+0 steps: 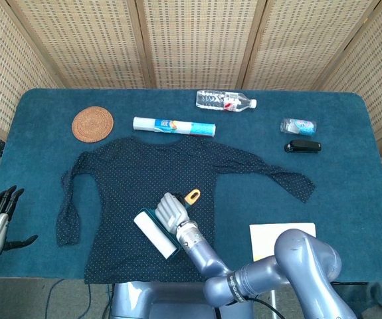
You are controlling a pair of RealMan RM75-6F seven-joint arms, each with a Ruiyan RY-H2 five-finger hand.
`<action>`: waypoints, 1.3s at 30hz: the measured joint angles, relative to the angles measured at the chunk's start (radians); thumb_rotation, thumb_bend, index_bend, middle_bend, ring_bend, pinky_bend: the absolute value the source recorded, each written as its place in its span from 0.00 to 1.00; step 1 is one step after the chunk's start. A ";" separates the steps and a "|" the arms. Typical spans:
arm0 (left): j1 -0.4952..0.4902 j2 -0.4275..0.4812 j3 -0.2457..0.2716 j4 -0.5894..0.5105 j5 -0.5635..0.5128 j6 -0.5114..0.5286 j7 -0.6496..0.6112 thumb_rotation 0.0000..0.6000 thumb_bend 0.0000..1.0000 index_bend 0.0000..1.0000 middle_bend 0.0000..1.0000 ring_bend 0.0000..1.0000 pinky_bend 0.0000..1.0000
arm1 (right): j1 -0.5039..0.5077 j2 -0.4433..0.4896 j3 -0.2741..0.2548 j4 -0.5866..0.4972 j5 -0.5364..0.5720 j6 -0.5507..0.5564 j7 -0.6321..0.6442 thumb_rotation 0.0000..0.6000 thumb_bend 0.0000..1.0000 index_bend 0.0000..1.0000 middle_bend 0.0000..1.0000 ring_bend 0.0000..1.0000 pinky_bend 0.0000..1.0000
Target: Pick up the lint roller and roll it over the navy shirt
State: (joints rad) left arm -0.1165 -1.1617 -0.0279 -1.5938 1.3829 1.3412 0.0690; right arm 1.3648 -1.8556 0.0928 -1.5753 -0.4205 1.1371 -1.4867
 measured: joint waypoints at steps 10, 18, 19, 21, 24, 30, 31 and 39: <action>-0.002 -0.002 0.001 0.001 -0.003 -0.003 0.003 1.00 0.00 0.00 0.00 0.00 0.00 | -0.016 0.024 -0.054 0.008 -0.068 0.034 0.005 1.00 0.76 0.75 1.00 1.00 1.00; -0.003 -0.002 0.001 0.006 -0.004 -0.004 0.001 1.00 0.00 0.00 0.00 0.00 0.00 | -0.066 0.065 -0.096 0.121 -0.069 0.056 0.010 1.00 0.76 0.74 1.00 1.00 1.00; -0.004 -0.002 0.001 0.006 -0.004 -0.005 0.002 1.00 0.00 0.00 0.00 0.00 0.00 | -0.073 0.071 -0.101 0.136 -0.066 0.053 0.013 1.00 0.76 0.74 1.00 1.00 1.00; -0.005 -0.003 0.001 0.005 -0.005 -0.006 0.004 1.00 0.00 0.00 0.00 0.00 0.00 | -0.090 0.086 -0.111 0.171 -0.061 0.042 0.020 1.00 0.76 0.74 1.00 1.00 1.00; -0.006 -0.005 0.001 0.006 -0.007 -0.008 0.009 1.00 0.00 0.00 0.00 0.00 0.00 | -0.115 0.106 -0.120 0.220 -0.053 0.022 0.037 1.00 0.76 0.74 1.00 1.00 1.00; -0.010 -0.010 0.000 0.008 -0.016 -0.016 0.021 1.00 0.00 0.00 0.00 0.00 0.00 | -0.157 0.139 -0.122 0.304 -0.046 -0.011 0.075 1.00 0.76 0.74 1.00 1.00 1.00; -0.010 -0.012 0.000 0.009 -0.018 -0.018 0.025 1.00 0.00 0.00 0.00 0.00 0.00 | -0.162 0.142 -0.120 0.314 -0.044 -0.016 0.078 1.00 0.76 0.74 1.00 1.00 1.00; -0.012 -0.015 0.000 0.009 -0.021 -0.018 0.032 1.00 0.00 0.00 0.00 0.00 0.00 | -0.167 0.139 -0.098 0.300 -0.054 -0.031 0.061 1.00 0.76 0.74 1.00 1.00 1.00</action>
State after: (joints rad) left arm -0.1282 -1.1771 -0.0277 -1.5844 1.3617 1.3229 0.1009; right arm 1.1978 -1.7167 -0.0051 -1.2754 -0.4746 1.1058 -1.4260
